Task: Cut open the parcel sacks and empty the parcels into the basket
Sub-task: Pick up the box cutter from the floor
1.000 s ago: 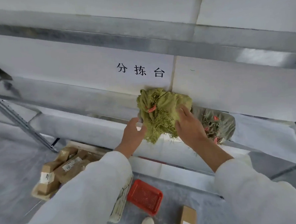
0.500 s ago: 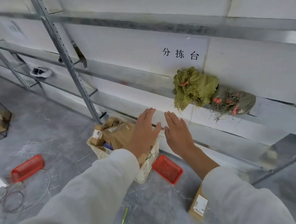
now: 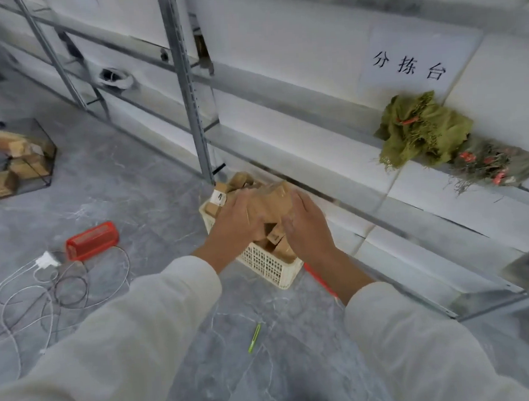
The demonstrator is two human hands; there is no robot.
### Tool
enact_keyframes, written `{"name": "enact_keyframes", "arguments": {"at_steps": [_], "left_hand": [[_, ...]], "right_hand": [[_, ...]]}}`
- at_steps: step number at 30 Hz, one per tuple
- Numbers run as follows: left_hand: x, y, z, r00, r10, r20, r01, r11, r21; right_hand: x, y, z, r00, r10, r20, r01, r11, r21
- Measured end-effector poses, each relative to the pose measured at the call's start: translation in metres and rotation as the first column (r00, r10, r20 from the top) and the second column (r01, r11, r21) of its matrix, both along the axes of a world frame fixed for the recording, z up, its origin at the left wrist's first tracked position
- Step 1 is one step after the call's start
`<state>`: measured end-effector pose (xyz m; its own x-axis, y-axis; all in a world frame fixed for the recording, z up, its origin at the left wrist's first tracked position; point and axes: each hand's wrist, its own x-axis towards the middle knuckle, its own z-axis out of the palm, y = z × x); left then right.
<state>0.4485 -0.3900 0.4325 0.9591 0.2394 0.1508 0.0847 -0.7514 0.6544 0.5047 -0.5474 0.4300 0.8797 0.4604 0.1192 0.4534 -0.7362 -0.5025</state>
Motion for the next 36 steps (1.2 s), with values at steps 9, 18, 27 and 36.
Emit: {"name": "enact_keyframes", "arguments": {"at_steps": [9,18,27,36], "left_hand": [[-0.026,0.058,-0.074,0.982,-0.062,-0.178,0.04,0.991,-0.129],[0.03,0.045,-0.148,0.93,-0.097,-0.354,0.044,0.987,-0.155],[0.032,0.051,-0.327,0.776,0.006,-0.631,-0.147,0.974,-0.172],[0.05,0.072,-0.554,0.706,-0.123,-0.697,0.065,0.992,-0.109]], "right_hand": [[-0.045,0.048,-0.052,0.983,-0.102,-0.15,0.106,0.994,0.015],[0.012,0.023,-0.139,0.934,-0.217,-0.285,0.214,0.976,-0.043],[0.01,0.019,-0.31,0.778,-0.306,-0.549,0.216,0.95,-0.223],[0.01,0.05,-0.541,0.722,-0.288,-0.628,0.125,0.948,-0.291]]}}
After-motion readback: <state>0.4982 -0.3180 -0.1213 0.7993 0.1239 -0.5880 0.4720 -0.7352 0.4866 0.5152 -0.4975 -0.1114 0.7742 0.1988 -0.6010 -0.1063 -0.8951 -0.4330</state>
